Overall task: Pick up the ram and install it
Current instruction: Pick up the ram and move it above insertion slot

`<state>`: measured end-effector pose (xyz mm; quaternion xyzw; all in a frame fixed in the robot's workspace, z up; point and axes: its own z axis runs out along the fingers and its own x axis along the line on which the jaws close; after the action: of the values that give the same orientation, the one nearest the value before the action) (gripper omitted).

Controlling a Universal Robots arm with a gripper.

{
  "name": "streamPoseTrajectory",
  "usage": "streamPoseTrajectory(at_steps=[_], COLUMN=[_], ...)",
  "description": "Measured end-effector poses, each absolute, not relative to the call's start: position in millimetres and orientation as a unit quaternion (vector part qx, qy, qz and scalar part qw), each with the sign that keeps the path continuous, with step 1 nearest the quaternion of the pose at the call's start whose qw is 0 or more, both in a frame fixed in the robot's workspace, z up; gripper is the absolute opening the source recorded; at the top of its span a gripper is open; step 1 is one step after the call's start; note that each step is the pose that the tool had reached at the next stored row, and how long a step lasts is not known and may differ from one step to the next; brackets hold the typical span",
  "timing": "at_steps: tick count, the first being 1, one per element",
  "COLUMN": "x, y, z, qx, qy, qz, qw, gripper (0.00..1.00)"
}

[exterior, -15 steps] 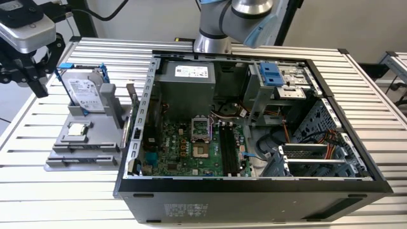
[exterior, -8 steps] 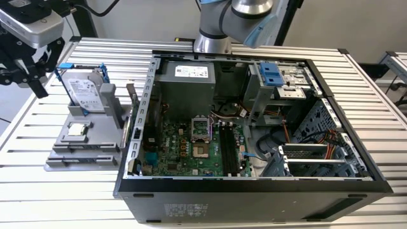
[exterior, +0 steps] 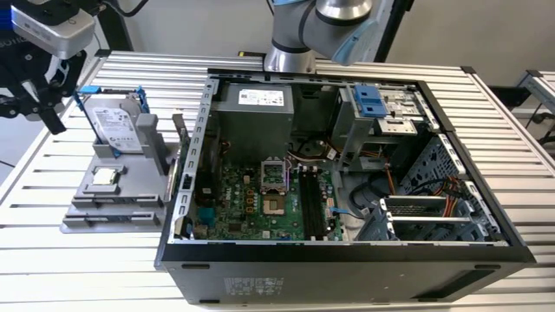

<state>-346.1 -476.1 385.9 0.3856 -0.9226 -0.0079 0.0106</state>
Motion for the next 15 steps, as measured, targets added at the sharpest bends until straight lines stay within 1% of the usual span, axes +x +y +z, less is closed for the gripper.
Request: streamPoseTrajectory(at_steps=[15], x=[-346.2], y=[-476.1], z=[385.9], qx=[0.508], qy=[-0.862], qz=[-0.005], qw=[0.012], gripper=[0.0])
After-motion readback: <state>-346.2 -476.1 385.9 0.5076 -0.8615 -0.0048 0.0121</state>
